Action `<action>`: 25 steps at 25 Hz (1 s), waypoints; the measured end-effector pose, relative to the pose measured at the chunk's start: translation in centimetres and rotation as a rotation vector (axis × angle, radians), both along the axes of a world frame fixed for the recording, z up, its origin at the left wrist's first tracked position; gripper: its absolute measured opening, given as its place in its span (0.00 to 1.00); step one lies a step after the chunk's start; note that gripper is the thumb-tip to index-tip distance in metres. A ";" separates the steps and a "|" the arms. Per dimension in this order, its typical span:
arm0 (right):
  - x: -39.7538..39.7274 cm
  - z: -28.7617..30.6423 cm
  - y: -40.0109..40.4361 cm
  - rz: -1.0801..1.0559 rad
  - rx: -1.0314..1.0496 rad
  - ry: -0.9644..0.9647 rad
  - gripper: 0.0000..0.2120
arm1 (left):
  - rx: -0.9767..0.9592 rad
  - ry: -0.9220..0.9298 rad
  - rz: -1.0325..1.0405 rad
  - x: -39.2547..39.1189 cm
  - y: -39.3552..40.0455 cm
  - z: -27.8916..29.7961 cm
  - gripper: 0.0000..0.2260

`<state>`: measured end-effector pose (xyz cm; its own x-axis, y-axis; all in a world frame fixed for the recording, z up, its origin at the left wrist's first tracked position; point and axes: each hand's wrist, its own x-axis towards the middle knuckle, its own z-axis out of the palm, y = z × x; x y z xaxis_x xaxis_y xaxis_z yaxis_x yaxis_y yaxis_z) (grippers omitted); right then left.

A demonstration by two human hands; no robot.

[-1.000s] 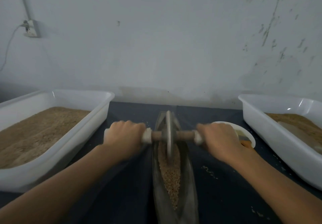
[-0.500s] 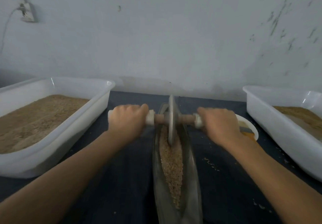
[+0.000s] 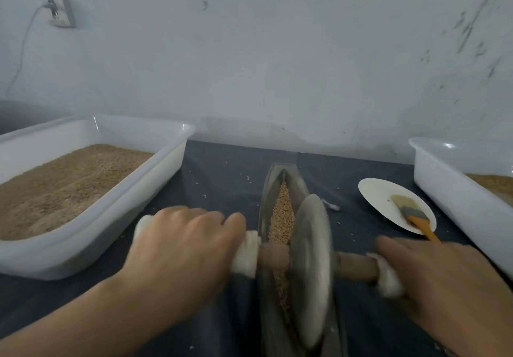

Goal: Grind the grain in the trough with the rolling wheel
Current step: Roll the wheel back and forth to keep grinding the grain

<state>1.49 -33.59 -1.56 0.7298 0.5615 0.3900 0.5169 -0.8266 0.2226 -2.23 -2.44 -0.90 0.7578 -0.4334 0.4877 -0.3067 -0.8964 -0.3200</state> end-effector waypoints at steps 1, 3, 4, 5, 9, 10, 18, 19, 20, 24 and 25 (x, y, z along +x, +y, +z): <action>1.2 0.2 0.6 -0.057 -0.050 -0.001 0.28 | 0.033 0.039 0.076 1.7 -0.4 0.1 0.19; 5.3 0.1 2.4 -0.160 -0.066 -0.047 0.23 | 0.033 0.050 0.234 6.7 -1.2 0.2 0.14; 7.6 0.4 3.1 -0.219 -0.015 -0.075 0.19 | -0.006 0.058 0.288 9.4 -1.3 0.4 0.11; 9.4 1.0 4.0 -0.283 0.008 -0.053 0.14 | -0.039 0.067 0.320 11.4 -1.3 0.8 0.08; 9.9 1.8 4.9 -0.314 -0.045 -0.049 0.11 | -0.111 0.072 0.287 12.2 -1.1 0.4 0.08; 8.4 1.5 4.4 -0.293 -0.072 -0.029 0.14 | -0.132 0.106 0.266 10.5 -0.7 -0.2 0.08; 0.1 1.6 0.9 0.095 -0.070 -0.201 0.21 | -0.129 0.148 0.077 -0.7 1.6 -1.8 0.18; 1.5 1.7 1.5 0.041 -0.093 -0.093 0.23 | -0.084 0.186 0.164 1.0 1.1 -1.4 0.17; 3.5 1.4 2.0 -0.034 -0.122 -0.023 0.23 | -0.077 0.191 0.235 3.1 0.8 -1.1 0.16; 11.0 1.3 4.3 -0.297 0.019 -0.035 0.14 | -0.094 0.075 0.340 12.2 -0.6 0.5 0.09; 11.7 1.4 4.6 -0.303 0.022 -0.064 0.14 | -0.116 0.078 0.339 13.3 -0.8 0.9 0.09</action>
<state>13.14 -28.97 -0.16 0.8365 0.3131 0.4497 0.2318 -0.9458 0.2274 11.04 -3.28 0.01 0.8857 -0.0965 0.4542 -0.0055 -0.9803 -0.1977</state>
